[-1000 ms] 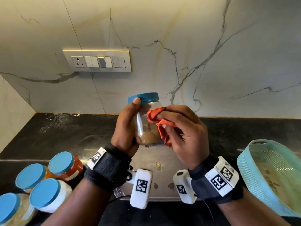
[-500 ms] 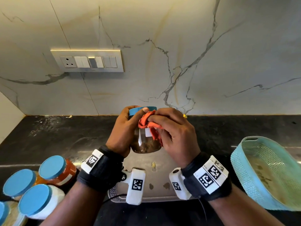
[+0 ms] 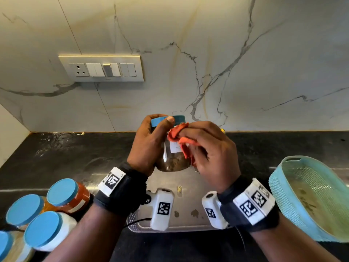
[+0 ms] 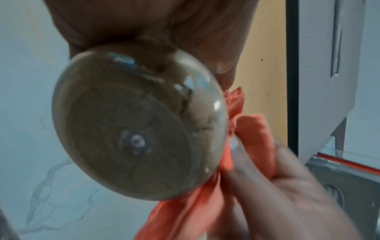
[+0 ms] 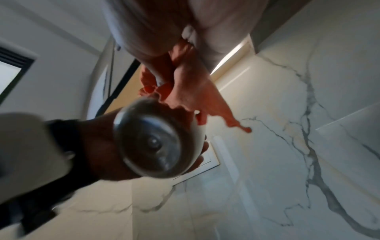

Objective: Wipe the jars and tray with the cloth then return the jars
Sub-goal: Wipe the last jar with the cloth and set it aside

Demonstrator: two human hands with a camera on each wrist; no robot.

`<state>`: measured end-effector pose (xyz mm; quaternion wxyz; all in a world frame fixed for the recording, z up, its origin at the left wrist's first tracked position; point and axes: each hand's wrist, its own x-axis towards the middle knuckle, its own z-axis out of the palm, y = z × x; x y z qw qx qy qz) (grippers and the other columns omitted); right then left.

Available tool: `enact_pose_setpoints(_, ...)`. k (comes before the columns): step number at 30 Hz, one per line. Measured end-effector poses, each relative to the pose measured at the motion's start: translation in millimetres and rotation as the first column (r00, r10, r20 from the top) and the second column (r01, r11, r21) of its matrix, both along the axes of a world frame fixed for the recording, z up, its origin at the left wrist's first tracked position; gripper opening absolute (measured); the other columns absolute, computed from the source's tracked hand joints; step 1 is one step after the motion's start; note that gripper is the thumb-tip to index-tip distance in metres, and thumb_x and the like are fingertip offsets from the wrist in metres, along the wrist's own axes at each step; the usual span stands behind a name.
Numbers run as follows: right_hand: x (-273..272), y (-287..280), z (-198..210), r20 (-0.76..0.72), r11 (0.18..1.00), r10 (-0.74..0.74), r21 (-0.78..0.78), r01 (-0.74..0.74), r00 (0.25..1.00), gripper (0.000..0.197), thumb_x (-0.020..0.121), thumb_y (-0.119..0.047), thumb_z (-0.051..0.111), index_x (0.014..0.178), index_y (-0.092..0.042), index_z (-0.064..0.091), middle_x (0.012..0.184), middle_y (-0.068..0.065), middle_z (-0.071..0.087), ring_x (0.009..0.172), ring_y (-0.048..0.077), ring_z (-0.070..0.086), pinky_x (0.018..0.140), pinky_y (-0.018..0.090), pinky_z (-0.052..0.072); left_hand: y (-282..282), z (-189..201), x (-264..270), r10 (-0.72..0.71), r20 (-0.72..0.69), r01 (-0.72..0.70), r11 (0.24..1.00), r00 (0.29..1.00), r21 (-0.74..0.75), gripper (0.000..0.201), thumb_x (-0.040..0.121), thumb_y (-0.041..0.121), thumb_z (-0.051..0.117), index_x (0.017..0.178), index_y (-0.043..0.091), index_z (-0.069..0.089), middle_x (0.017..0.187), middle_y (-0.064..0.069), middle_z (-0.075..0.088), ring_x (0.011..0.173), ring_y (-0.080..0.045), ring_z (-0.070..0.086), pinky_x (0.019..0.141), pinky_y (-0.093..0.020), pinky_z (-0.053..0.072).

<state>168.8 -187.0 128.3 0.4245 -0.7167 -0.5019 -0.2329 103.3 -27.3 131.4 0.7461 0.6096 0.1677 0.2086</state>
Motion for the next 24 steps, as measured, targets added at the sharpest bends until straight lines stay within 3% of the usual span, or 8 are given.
enact_pose_setpoints(2,-15,-6,-10,0.091,0.997,0.052,-0.067,-0.046,0.995,0.019,0.095,-0.008,0.064,0.111,-0.008,0.075,0.114,0.007,0.069,0.104,0.022,0.065,0.096,0.027,0.052,4,1,0,0.029,0.014,-0.029,0.998,0.999,-0.052,0.065,0.083,0.043,0.071,0.128,0.0,0.054,0.114,-0.028,0.068,0.091,-0.03,0.07,0.079,-0.042,0.059)
enact_pose_setpoints(4,-23,-12,-20,0.168,0.984,0.103,-0.164,-0.076,0.98,0.019,0.097,-0.013,0.064,0.112,-0.009,0.075,0.114,0.007,0.068,0.105,0.023,0.064,0.092,0.033,0.056,7,1,-1,0.056,0.002,-0.055,0.996,0.998,-0.065,0.066,0.079,0.046,0.071,0.126,0.003,0.054,0.117,-0.029,0.067,0.091,-0.031,0.07,0.076,-0.04,0.059)
enact_pose_setpoints(8,-11,-7,-13,0.125,0.994,0.073,-0.092,-0.062,0.989,0.023,0.102,-0.014,0.055,0.111,-0.008,0.075,0.113,0.01,0.068,0.104,0.021,0.063,0.096,0.024,0.052,0,-3,-4,0.056,-0.02,-0.056,0.998,0.998,-0.001,0.041,0.088,0.039,0.066,0.117,0.012,0.055,0.1,-0.014,0.07,0.086,-0.022,0.07,0.075,-0.037,0.059)
enact_pose_setpoints(11,-1,1,1,0.039,1.0,0.015,-0.009,-0.015,0.999,0.021,0.095,-0.007,0.062,0.111,-0.007,0.075,0.113,0.009,0.069,0.103,0.022,0.065,0.097,0.022,0.049,-6,-3,-5,0.059,-0.005,-0.059,0.998,0.998,0.02,0.026,0.099,0.029,0.064,0.116,0.011,0.054,0.092,-0.004,0.069,0.082,-0.018,0.069,0.08,-0.039,0.059)
enact_pose_setpoints(17,-29,-5,-18,0.223,0.974,0.155,-0.199,-0.111,0.962,0.02,0.098,-0.008,0.063,0.113,-0.011,0.076,0.114,0.007,0.069,0.106,0.024,0.065,0.097,0.03,0.052,0,-3,-17,0.139,-0.01,-0.138,0.986,0.99,0.091,0.059,0.077,0.051,0.076,0.117,0.014,0.055,0.107,-0.022,0.067,0.09,-0.032,0.069,0.084,-0.046,0.06)
enact_pose_setpoints(19,-35,-15,-26,0.271,0.962,0.143,-0.266,-0.069,0.952,0.022,0.095,-0.008,0.066,0.113,-0.014,0.076,0.116,0.004,0.067,0.109,0.022,0.062,0.111,0.017,0.036,1,-6,-23,0.164,-0.015,-0.162,0.983,0.986,0.085,0.059,0.08,0.052,0.078,0.119,0.014,0.054,0.115,-0.026,0.066,0.093,-0.031,0.071,0.082,-0.045,0.062)
enact_pose_setpoints(21,-39,-23,-29,0.243,0.952,0.146,-0.296,-0.07,0.959,0.022,0.093,-0.009,0.067,0.112,-0.016,0.077,0.117,0.001,0.066,0.109,0.019,0.061,0.111,0.011,0.024,3,-9,-30,0.195,0.009,-0.196,0.977,0.981,0.08,0.062,0.078,0.053,0.077,0.121,0.015,0.053,0.115,-0.024,0.066,0.093,-0.025,0.071,0.078,-0.038,0.061)
enact_pose_setpoints(24,-41,-27,-32,0.15,0.939,0.186,-0.32,-0.13,0.971,0.021,0.095,-0.012,0.061,0.108,-0.015,0.077,0.112,0.001,0.07,0.104,0.019,0.065,0.098,0.019,0.041,9,-11,-46,0.238,0.023,-0.239,0.966,0.971,0.099,0.066,0.082,0.048,0.078,0.132,0.014,0.051,0.12,-0.017,0.066,0.095,-0.016,0.073,0.076,-0.026,0.059)
